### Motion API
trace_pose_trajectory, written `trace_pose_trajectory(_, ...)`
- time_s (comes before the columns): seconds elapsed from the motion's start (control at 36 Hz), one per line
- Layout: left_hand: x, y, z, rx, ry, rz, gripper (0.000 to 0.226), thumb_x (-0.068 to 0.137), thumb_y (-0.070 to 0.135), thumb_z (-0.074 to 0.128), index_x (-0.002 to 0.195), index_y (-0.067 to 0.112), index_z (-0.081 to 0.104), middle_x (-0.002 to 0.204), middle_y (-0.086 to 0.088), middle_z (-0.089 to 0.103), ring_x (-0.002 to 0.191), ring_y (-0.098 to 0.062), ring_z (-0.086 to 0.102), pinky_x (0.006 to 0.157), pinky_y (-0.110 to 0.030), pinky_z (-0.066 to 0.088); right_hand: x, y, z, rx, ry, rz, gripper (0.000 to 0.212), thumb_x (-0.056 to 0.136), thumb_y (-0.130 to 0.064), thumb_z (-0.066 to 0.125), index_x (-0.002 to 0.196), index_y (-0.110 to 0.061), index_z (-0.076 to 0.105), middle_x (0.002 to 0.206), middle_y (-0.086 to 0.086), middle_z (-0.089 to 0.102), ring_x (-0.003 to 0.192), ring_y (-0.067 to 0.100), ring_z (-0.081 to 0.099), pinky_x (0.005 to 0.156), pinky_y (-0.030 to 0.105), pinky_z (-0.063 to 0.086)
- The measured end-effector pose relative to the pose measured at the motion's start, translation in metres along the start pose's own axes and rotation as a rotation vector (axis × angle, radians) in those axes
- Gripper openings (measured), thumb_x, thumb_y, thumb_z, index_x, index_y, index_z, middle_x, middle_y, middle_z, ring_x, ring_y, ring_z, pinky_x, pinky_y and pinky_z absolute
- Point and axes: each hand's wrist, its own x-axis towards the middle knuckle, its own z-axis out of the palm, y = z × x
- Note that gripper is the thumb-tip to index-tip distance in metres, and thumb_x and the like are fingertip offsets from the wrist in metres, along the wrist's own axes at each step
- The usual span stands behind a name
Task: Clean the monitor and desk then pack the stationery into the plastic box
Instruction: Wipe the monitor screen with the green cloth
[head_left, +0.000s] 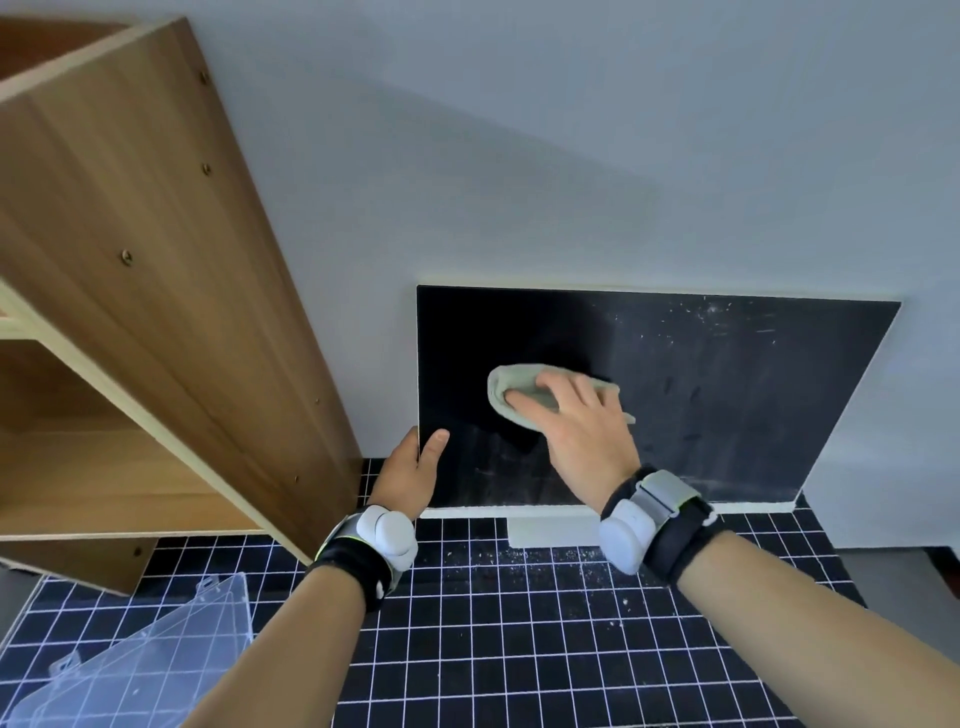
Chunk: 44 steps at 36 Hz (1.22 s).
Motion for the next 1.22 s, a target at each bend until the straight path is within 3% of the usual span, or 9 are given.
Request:
trace_pose_trajectory(0.25,-0.002,0.003,-0.001,0.006,0.001,-0.011,0.045,0.102,0.051,0.04,0.137,0.026,0.052,0.126,0.022,0.055,0.117,0.0,0.048,0.098,-0.02,0.032,0.052,0.036,-0.047,-0.033,0.18,0.092,0.072,0.07,0.004,0.065,0.129,-0.037,0.057,0.126,0.005,0.054,0.113,0.031,0.048,0.084,0.047,0.044)
trace_pose_trajectory(0.47,-0.001,0.002,-0.001,0.021,-0.002,0.001,0.048,0.1,0.054,0.039,0.137,0.026,0.051,0.129,0.02,0.055,0.119,0.0,0.048,0.1,-0.022,0.033,0.038,0.035,-0.029,-0.037,0.29,0.133,0.066,0.073,0.003,0.063,0.127,-0.034,0.058,0.125,0.005,0.054,0.113,0.032,0.048,0.086,0.048,0.044)
trace_pose_trajectory(0.97,-0.003,0.008,0.0,0.007,0.005,-0.017,0.044,0.103,0.047,0.04,0.139,0.024,0.05,0.128,0.021,0.052,0.12,0.001,0.044,0.1,-0.02,0.03,-0.045,0.018,0.026,0.081,-0.024,0.086,0.082,0.06,0.008,0.068,0.128,-0.037,0.057,0.127,0.0,0.048,0.112,0.025,0.045,0.082,0.046,0.044)
trace_pose_trajectory(1.22,-0.004,0.007,-0.001,0.025,0.004,-0.017,0.047,0.102,0.05,0.04,0.139,0.024,0.05,0.128,0.021,0.052,0.12,-0.001,0.045,0.101,-0.021,0.03,-0.01,0.043,-0.006,0.068,0.111,0.147,0.075,0.064,0.01,0.065,0.126,-0.034,0.06,0.125,0.004,0.053,0.108,0.028,0.046,0.084,0.047,0.043)
